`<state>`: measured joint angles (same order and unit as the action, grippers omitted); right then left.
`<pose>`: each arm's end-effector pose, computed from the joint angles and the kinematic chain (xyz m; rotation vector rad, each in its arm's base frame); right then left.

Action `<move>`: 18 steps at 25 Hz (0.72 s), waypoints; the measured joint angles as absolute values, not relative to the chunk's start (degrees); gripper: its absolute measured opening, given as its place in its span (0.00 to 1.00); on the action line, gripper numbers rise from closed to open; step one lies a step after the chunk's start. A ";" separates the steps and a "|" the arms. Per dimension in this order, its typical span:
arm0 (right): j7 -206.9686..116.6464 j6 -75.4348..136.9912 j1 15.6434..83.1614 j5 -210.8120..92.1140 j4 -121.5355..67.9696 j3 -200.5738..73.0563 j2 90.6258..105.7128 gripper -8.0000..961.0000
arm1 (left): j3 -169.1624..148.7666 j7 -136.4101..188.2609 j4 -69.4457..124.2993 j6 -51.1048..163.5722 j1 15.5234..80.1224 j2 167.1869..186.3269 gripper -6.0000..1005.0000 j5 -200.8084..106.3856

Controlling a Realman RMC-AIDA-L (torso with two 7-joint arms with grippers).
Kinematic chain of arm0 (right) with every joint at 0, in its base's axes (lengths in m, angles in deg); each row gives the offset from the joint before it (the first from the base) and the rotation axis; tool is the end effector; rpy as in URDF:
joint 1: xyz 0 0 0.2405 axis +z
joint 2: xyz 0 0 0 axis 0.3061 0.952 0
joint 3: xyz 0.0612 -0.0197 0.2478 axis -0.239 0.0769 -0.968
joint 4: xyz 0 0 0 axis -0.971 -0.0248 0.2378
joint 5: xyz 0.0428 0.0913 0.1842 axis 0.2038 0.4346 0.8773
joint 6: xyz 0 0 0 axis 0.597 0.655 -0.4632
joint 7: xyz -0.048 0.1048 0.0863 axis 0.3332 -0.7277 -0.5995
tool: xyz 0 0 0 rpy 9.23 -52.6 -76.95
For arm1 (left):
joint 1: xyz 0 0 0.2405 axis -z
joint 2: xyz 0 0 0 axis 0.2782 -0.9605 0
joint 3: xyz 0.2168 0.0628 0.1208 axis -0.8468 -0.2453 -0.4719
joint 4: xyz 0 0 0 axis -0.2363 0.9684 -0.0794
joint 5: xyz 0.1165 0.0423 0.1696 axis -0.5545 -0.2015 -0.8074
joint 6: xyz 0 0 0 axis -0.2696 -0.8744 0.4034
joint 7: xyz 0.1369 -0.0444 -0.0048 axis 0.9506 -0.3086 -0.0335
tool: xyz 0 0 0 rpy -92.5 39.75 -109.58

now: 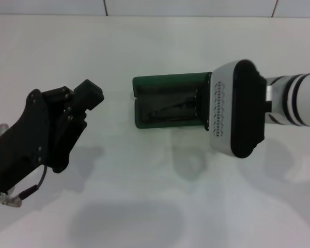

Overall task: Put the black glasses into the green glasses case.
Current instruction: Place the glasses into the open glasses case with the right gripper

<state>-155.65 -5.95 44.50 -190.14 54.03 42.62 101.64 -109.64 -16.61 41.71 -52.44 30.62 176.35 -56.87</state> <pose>0.1150 0.3395 -0.0807 -2.5544 -0.5830 -0.2753 -0.2517 0.2081 0.0128 -2.1615 -0.2245 -1.7635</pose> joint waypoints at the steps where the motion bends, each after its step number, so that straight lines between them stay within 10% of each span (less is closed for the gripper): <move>1: -155.72 -5.19 44.70 -190.87 53.33 43.15 101.65 0.04 | -109.42 -16.66 41.48 -52.44 30.60 176.47 0.05 -56.86; 18: -156.05 6.29 45.96 -193.97 46.78 47.73 101.65 0.04 | -108.59 -16.73 39.83 -52.42 30.83 177.50 0.05 -56.92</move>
<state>-156.05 6.29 45.96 -193.97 46.78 47.73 101.65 -108.59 -16.73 39.83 -52.42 30.83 177.50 -56.92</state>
